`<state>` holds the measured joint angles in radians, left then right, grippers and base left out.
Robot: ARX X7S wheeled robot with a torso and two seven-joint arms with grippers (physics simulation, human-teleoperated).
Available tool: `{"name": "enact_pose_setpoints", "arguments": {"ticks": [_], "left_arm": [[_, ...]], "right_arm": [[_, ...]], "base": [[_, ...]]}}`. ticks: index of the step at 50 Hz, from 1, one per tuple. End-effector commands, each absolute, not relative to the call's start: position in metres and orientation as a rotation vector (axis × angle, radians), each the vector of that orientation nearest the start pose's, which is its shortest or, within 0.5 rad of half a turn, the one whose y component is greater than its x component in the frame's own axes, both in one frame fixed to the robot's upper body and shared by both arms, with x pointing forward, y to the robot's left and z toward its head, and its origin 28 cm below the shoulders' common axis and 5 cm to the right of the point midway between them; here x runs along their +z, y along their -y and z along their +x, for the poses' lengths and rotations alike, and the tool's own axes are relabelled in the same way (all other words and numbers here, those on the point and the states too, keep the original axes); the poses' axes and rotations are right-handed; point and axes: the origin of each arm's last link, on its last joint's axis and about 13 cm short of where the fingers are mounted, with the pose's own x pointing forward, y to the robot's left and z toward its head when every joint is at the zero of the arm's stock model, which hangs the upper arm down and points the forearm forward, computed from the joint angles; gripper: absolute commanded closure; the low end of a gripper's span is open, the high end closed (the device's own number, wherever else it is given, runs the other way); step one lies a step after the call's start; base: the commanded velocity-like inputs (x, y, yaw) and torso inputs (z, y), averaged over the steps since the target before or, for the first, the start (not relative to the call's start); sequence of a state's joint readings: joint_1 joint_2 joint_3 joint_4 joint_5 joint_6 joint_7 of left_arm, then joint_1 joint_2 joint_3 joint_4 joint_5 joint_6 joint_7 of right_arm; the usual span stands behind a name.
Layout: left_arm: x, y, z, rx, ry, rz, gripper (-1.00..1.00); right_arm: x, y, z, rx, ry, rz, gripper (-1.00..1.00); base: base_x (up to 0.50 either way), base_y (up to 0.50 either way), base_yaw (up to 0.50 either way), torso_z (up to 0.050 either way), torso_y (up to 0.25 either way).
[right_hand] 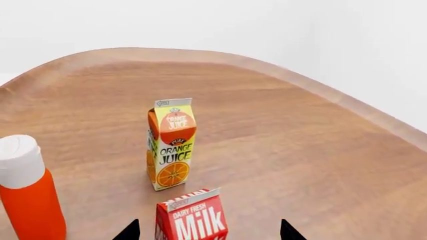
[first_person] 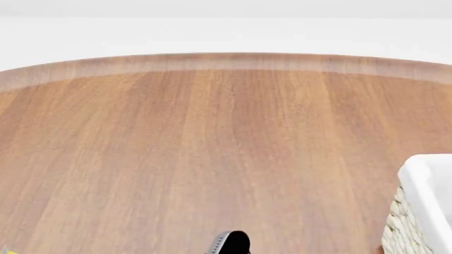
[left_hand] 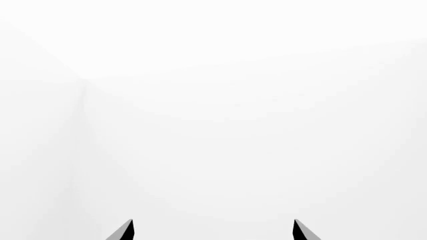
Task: Pick the milk and place it in the basket.
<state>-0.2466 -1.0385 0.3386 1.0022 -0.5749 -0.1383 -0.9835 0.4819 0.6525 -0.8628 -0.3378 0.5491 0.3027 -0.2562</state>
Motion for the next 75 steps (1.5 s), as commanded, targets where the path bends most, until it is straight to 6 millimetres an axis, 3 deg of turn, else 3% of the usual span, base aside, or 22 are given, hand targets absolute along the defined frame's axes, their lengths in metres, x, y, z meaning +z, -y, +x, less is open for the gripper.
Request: {"name": "enact_pose_setpoints", "arguments": {"ticks": [1,23,50,75], "left_arm": [[0.222,-0.244,0.160,0.122,0.728,0.096,-1.00],[0.222,-0.244,0.160,0.121,0.729,0.096,-1.00],[0.221,-0.242,0.160,0.108,0.727,0.096,-1.00],[0.219,-0.243,0.161,0.111,0.723,0.093,-1.00]], "right_arm": [[0.092,0.087,0.234,1.092,-0.056,-0.278,-1.00],[0.089,0.087,0.235,1.102,-0.056,-0.260,-1.00],[0.058,0.071,0.267,1.163,-0.166,-0.223,-1.00],[0.051,0.054,0.282,1.230,-0.221,-0.239,-1.00]], "base": [[0.00,0.00,0.00,0.000,0.000],[0.00,0.00,0.00,0.000,0.000],[0.00,0.00,0.00,0.000,0.000],[0.00,0.00,0.00,0.000,0.000]]}}
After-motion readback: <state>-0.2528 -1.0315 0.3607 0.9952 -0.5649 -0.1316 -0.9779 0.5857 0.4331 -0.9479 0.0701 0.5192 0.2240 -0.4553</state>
